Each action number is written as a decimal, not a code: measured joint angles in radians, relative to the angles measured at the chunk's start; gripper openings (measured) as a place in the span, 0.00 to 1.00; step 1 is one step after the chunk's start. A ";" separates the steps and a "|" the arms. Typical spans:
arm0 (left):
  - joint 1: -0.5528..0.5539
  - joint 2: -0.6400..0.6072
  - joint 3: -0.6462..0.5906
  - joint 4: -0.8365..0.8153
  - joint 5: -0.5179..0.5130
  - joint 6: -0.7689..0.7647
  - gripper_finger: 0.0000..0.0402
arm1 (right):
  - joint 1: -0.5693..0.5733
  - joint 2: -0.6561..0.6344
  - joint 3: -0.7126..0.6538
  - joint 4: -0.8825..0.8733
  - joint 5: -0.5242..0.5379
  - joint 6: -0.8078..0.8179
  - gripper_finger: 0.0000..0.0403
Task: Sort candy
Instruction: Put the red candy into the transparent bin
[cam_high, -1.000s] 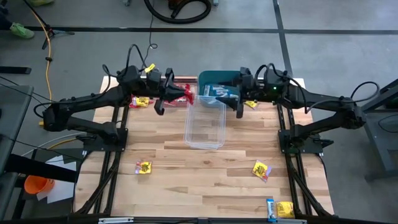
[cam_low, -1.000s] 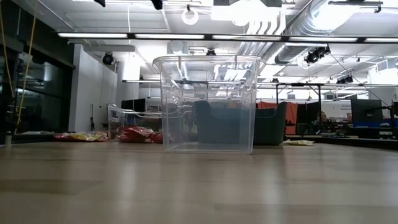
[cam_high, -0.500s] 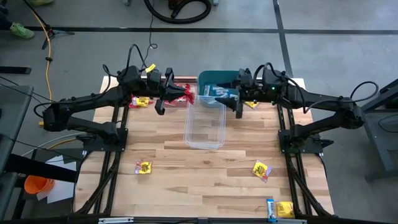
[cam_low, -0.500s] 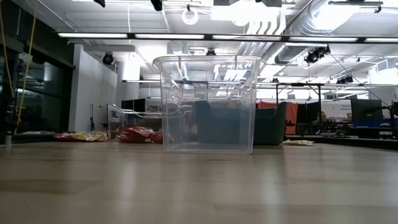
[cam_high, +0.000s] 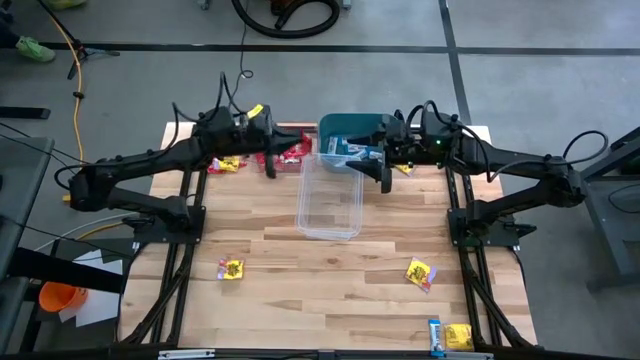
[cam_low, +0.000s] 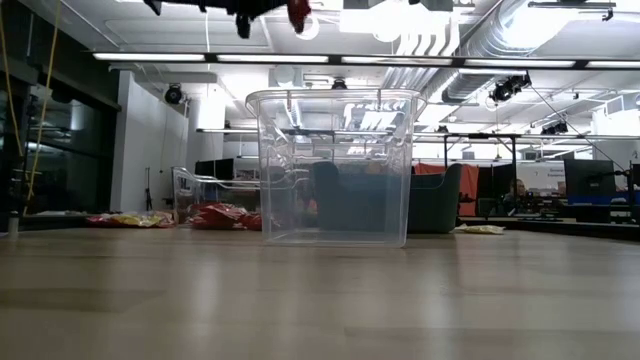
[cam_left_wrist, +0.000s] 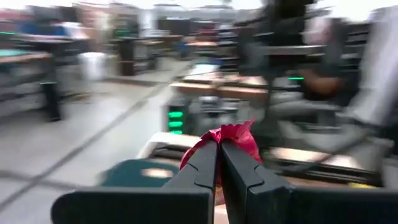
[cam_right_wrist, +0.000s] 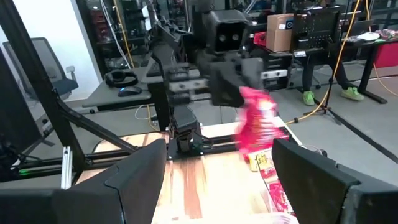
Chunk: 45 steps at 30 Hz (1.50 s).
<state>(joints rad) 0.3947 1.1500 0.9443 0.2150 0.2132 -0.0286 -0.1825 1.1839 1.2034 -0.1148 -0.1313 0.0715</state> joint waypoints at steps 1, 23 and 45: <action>0.004 0.003 0.000 -0.001 -0.060 0.008 0.00 | 0.000 0.000 0.000 0.000 0.003 0.000 0.72; 0.356 0.322 0.030 -0.598 -0.296 -0.133 0.06 | 0.000 0.000 0.000 -0.004 0.009 0.037 0.72; 0.349 0.011 0.167 -1.026 -0.482 -0.208 0.56 | 0.000 0.001 0.000 -0.025 0.009 0.014 0.72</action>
<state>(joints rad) 0.7436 1.1612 1.1110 -0.8114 -0.2688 -0.2365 -0.1826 1.1847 1.2034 -0.1396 -0.1223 0.0859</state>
